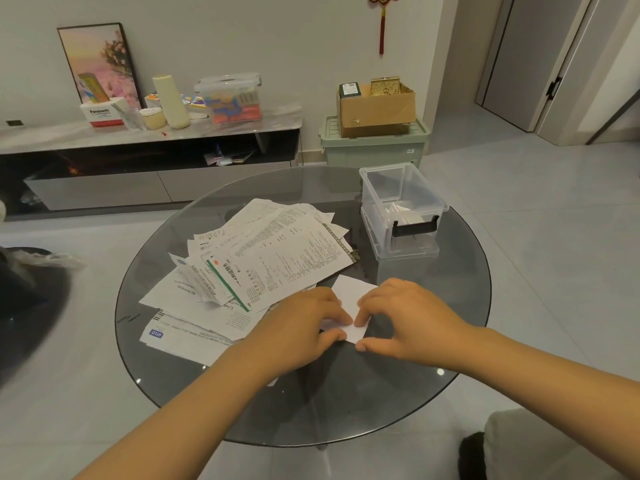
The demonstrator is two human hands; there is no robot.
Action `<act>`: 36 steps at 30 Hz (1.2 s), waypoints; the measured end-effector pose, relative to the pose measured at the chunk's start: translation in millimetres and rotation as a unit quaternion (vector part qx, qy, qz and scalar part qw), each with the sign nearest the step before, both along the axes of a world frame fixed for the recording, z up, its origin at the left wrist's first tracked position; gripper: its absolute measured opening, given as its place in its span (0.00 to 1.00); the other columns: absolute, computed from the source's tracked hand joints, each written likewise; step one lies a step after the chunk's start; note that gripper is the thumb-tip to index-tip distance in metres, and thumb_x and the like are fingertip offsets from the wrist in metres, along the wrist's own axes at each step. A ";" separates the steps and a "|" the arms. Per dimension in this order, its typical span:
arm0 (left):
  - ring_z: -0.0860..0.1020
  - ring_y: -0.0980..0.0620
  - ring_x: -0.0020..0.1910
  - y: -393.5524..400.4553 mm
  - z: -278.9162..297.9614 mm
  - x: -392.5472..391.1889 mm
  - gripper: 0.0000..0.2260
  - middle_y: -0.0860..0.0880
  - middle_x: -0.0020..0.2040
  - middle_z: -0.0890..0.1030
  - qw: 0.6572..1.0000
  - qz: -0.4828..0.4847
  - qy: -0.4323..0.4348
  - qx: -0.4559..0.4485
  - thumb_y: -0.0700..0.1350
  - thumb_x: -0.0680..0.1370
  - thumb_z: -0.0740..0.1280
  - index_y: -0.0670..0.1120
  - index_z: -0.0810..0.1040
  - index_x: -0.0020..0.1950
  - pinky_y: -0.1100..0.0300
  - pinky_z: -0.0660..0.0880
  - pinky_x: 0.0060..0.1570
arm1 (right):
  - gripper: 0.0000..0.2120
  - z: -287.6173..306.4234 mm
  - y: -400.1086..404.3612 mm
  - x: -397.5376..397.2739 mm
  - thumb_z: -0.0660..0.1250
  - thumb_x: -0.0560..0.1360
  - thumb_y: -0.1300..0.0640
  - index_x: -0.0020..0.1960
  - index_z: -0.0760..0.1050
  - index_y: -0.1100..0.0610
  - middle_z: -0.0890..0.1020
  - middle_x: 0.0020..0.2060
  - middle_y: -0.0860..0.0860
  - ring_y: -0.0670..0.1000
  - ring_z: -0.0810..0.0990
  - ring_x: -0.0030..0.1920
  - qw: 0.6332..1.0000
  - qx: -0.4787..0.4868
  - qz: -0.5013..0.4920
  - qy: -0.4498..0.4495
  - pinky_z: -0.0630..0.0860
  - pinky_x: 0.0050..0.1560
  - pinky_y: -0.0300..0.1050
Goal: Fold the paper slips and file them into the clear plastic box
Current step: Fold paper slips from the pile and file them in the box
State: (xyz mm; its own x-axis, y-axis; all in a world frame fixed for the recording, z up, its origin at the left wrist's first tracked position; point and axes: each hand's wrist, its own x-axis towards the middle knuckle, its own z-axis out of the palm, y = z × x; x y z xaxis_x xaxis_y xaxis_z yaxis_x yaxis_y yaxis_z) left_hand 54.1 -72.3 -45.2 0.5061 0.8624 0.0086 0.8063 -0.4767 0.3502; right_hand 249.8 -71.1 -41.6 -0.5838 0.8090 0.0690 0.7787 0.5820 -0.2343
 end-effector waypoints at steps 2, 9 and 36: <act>0.73 0.57 0.59 0.8 2.1 0.4 0.12 0.57 0.61 0.75 1.000 -0.001 0.001 -0.004 0.52 0.77 0.66 0.56 0.79 0.60 0.57 0.70 0.58 | 0.16 0.2 -0.9 -2.4 0.66 0.71 0.38 0.55 0.76 0.44 0.78 0.54 0.40 0.46 0.71 0.56 1.000 -0.003 -0.007 0.003 0.65 0.56 0.38; 0.74 0.58 0.51 5.3 4.9 -1.7 0.12 0.56 0.55 0.77 1.000 -0.020 -0.009 0.007 0.52 0.75 0.68 0.55 0.81 0.58 0.66 0.69 0.48 | 0.10 -5.6 -2.9 -9.0 0.63 0.74 0.45 0.51 0.78 0.48 0.81 0.47 0.46 0.50 0.75 0.49 0.999 0.046 -0.007 0.004 0.71 0.54 0.43; 0.70 0.59 0.48 8.3 -12.2 11.4 0.17 0.54 0.56 0.72 0.989 0.088 -0.118 0.010 0.46 0.76 0.68 0.53 0.71 0.64 0.66 0.66 0.47 | 0.19 -6.0 9.1 -0.4 0.69 0.73 0.55 0.62 0.68 0.49 0.78 0.43 0.46 0.46 0.73 0.48 0.976 -0.081 -0.140 0.146 0.73 0.51 0.45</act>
State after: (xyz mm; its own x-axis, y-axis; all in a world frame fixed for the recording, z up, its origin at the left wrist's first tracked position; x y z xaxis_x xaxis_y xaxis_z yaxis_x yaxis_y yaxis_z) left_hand 65.6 -64.0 -57.4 0.3310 0.9352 0.1258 0.7740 -0.3454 0.5308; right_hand 249.4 -62.0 -47.6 -0.3137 0.9478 0.0568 0.7884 0.2933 -0.5408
